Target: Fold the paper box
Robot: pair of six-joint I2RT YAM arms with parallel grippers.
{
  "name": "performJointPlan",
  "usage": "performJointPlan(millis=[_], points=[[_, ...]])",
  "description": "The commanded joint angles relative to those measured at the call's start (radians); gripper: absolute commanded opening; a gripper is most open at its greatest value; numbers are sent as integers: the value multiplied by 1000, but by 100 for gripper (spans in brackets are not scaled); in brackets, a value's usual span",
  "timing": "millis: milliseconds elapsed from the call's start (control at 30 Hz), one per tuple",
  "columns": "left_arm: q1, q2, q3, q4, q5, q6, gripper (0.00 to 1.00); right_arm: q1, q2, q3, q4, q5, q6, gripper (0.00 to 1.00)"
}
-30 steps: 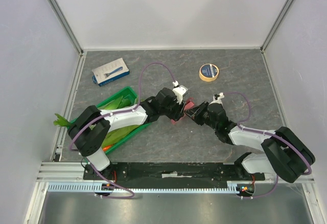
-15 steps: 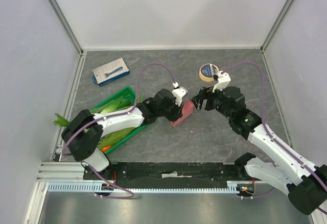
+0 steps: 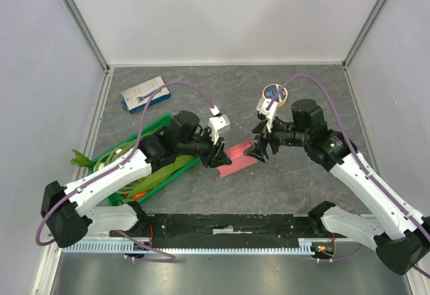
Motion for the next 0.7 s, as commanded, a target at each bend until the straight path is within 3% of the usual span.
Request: performJointPlan(millis=[0, 167, 367, 567, 667], points=[[1, -37, 68, -163, 189, 168, 31, 36, 75, 137, -160, -251, -156, 87], [3, -37, 141, -294, 244, 292, 30, 116, 161, 185, -244, -281, -192, 81], [3, -42, 169, -325, 263, 348, 29, 183, 196, 174, -240, -276, -181, 73], [3, 3, 191, -351, 272, 363, 29, 217, 186, 137, -179, -190, -160, 52], [3, 18, 194, -346, 266, 363, 28, 225, 181, 106, -149, -152, -161, 49]])
